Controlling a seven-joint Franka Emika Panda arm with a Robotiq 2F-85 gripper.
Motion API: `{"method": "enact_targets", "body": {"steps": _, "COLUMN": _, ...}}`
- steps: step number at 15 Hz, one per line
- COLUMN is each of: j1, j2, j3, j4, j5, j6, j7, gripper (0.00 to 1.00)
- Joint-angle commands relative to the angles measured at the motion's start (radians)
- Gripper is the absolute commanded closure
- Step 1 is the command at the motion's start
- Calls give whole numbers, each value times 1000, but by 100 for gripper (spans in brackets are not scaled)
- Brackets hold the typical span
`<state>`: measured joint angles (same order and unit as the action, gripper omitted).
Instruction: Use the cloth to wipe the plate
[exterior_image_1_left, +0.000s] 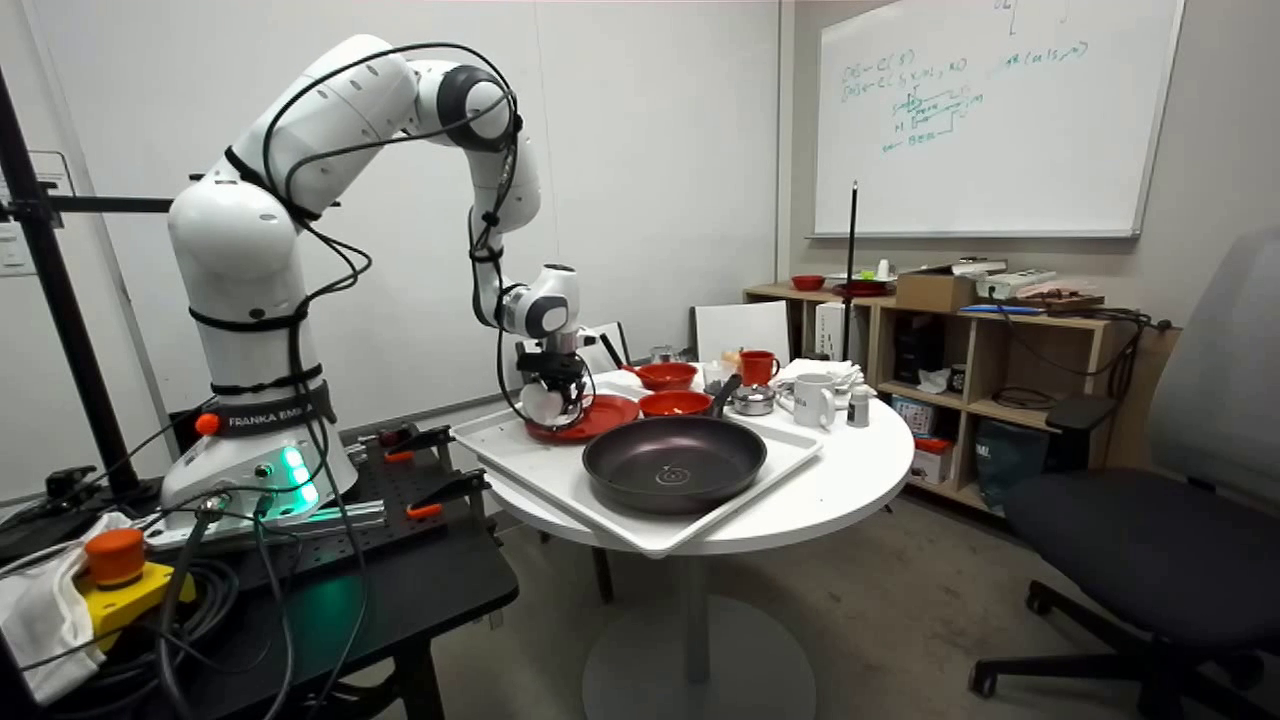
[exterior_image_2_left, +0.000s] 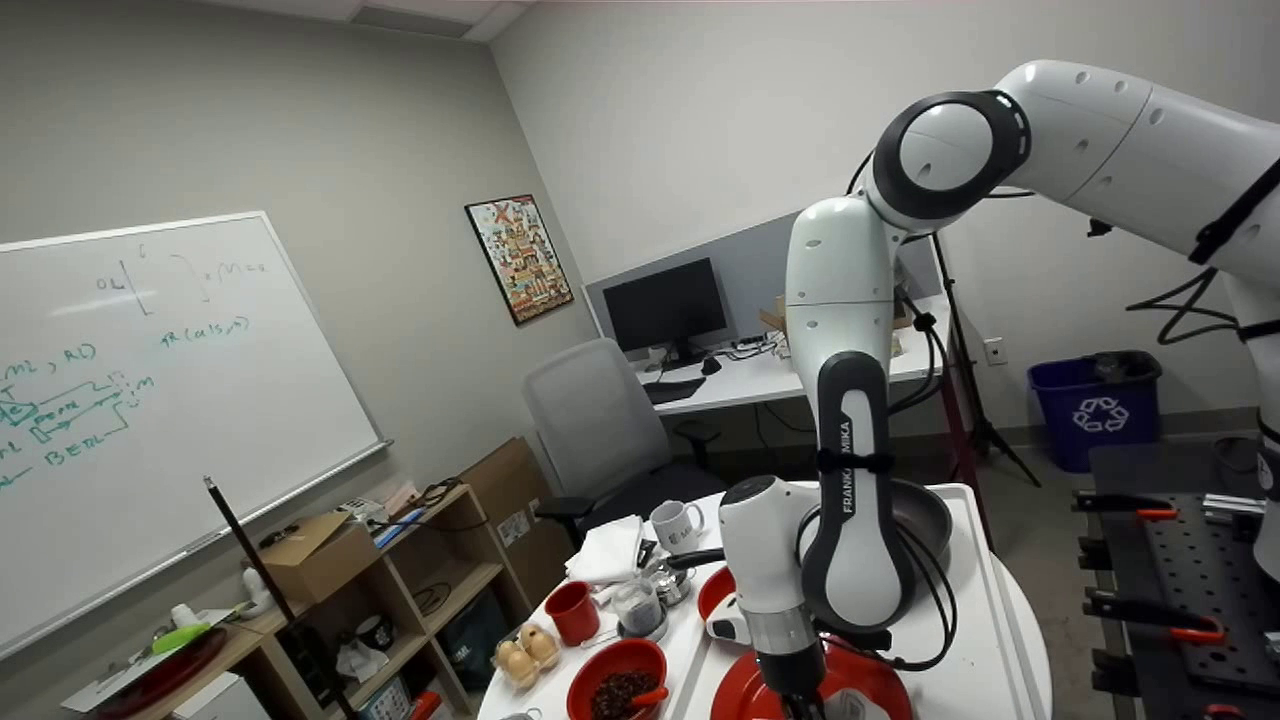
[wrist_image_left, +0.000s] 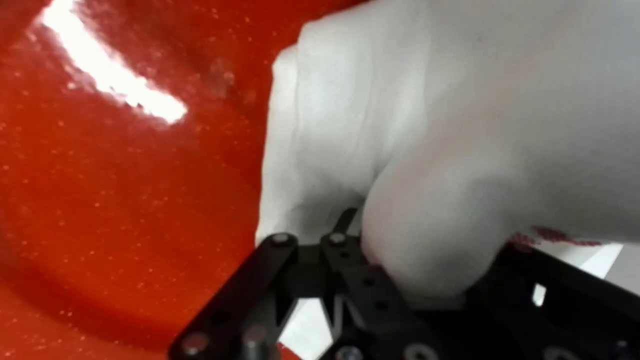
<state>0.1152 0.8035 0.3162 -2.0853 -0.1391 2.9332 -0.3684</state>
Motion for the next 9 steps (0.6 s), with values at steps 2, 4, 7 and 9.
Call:
{"method": "enact_targets", "body": {"steps": 2, "j1": -1, "j2": 87, "j3": -2, "j4": 65, "j5": -63, "j6": 77, "j7": -35, "gripper": 89}}
{"method": "enact_targets", "body": {"steps": 4, "j1": -5, "j2": 100, "j3": 1, "j4": 78, "j5": -85, "j6": 100, "j7": -41, "gripper": 89}}
{"method": "enact_targets", "body": {"steps": 7, "j1": 1, "j2": 116, "j3": -6, "j4": 94, "j5": -116, "j6": 143, "j7": -44, "gripper": 89}}
{"method": "enact_targets", "body": {"steps": 9, "j1": 18, "j2": 111, "j3": -20, "j4": 90, "j5": -138, "j6": 182, "j7": -37, "gripper": 89}}
